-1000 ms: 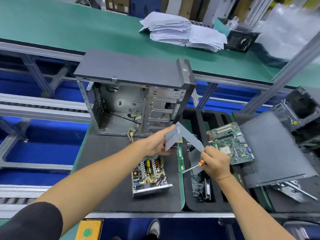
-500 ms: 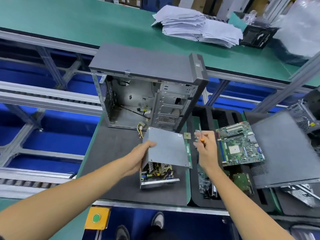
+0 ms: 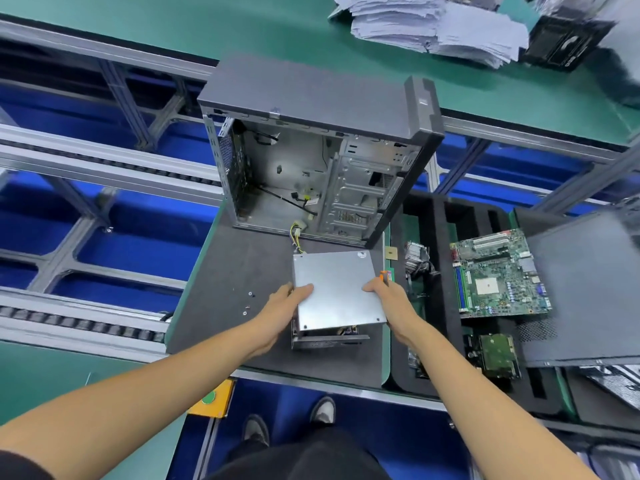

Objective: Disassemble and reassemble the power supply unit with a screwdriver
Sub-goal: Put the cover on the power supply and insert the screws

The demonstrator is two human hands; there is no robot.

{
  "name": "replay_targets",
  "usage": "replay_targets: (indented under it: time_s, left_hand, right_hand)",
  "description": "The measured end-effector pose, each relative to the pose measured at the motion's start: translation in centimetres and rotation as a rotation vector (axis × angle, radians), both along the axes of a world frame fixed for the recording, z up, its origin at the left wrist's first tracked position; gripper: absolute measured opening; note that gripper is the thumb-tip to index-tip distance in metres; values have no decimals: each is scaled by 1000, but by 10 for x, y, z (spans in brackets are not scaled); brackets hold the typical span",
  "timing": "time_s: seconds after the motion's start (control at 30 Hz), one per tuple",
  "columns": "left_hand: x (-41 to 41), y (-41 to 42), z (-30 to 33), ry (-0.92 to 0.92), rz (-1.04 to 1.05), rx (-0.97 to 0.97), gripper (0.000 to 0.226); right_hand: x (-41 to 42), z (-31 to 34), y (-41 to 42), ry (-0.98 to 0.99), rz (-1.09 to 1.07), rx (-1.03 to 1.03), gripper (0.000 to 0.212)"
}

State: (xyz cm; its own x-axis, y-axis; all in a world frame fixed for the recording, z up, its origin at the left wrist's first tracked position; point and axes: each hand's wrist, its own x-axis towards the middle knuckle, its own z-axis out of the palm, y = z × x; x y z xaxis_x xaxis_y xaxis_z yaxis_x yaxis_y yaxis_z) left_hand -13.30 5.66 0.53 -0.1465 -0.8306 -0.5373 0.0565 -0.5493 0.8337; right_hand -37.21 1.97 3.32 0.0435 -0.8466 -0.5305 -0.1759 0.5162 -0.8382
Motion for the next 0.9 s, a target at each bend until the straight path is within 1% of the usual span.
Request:
replay_targets:
  time_s: [0.07,0.1,0.13,0.17,0.23,0.33,0.37,0.4,0.47,0.5,0.53,0.63,0.7,0.83,0.9]
  left_hand:
    - [-1,2,0,-1,40,2,114]
    - [-1,3,0,4,60,4,109]
    - [0,4,0,5,76,4,101]
    - [1,5,-1,4,89,4,91]
    - [3,7,-3,4,100,1,70]
    - [3,10,-8,-17,131,19,56]
    - [2,11,-9,-28,133,23,56]
    - [1,11,-8,-35,127,22,61]
    - [-3,11,-5,-41,111,12,78]
    - [-5,10,-3,-51,99,6,83]
    - [-6,10,-2,-65,86,3,84]
    - [-6,11,-6,-82,64,8,75]
    - [-5,11,-6,-92,63,2,72]
    - [-6,9,-9,-172,66,35,85]
    - [-7,11,-11,-188,71,39,85]
  right_hand:
    - [0,-1,2,25,5,-39,17]
    - [-1,-1,3,33,17,-51,23]
    - [-1,0,3,35,38,-55,30]
    - [-2,-1,3,35,67,-50,33]
    - [-4,-8,3,48,133,-36,30]
    - [-4,-16,1,88,175,-26,23]
    - [-5,-17,1,92,181,-31,23]
    - [-6,-18,-1,92,178,-42,25]
    - [-11,-19,-2,87,168,-54,31]
    - [-13,-19,-1,79,167,-53,30]
    - [-15,-21,0,69,169,-41,28]
    - [-12,-21,4,69,154,-20,30]
    - [-9,-16,4,79,152,-26,28]
    - [-10,-15,0,71,160,-38,22]
    - [-11,-13,0,66,161,-26,21]
